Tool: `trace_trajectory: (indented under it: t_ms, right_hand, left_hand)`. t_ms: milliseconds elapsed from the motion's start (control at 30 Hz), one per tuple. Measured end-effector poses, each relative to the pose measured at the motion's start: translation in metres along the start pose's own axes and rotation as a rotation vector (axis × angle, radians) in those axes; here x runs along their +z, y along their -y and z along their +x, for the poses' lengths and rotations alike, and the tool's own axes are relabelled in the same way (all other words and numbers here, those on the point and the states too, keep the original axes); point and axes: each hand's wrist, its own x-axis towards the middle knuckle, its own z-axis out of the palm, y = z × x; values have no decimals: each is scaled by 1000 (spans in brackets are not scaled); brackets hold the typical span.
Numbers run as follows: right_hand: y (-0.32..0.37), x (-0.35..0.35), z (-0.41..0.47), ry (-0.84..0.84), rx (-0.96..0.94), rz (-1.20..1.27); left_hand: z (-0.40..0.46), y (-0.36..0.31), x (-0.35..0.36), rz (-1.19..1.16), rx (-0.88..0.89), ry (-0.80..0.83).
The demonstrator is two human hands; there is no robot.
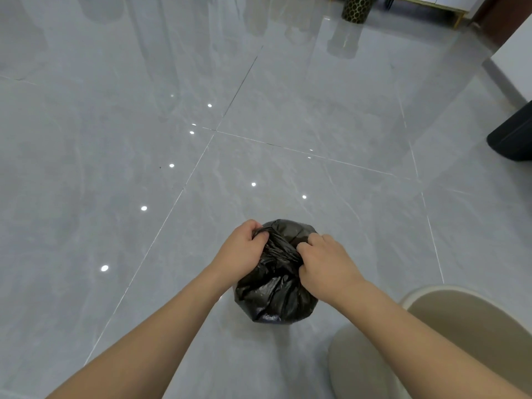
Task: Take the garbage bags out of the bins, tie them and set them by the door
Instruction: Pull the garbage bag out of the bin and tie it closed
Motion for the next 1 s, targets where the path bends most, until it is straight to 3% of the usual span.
trace_trajectory:
  t_ms: [300,367,500,567,667,767,867,1000]
  right_hand:
    - [-7,-6,3,198,121,646]
    - [-8,-5,1,230,85,610]
    - [-11,1,3,117,-9,228]
    - [-12,2,3,94,3,248]
    - [-10,-5,1,156,100,647]
    - [-12,-20,-3,250,294,1110]
    - [-17,-29,-4,315,395,1166]
    - [-18,-30,-4,366,394,1202]
  left_hand:
    - [3,-8,-3,-101,-52,32]
    - [3,-9,-3,-95,-58,38]
    - [1,-10,-1,-123,-83,51]
    - [0,-10,-1,-178,-83,76]
    - [-4,-7,-7,-303,-79,204]
    - [-7,-1,-13,-215,2,298]
    - [-8,1,-13,-32,58,324]
    - [-11,-1,-11,-12,73,404]
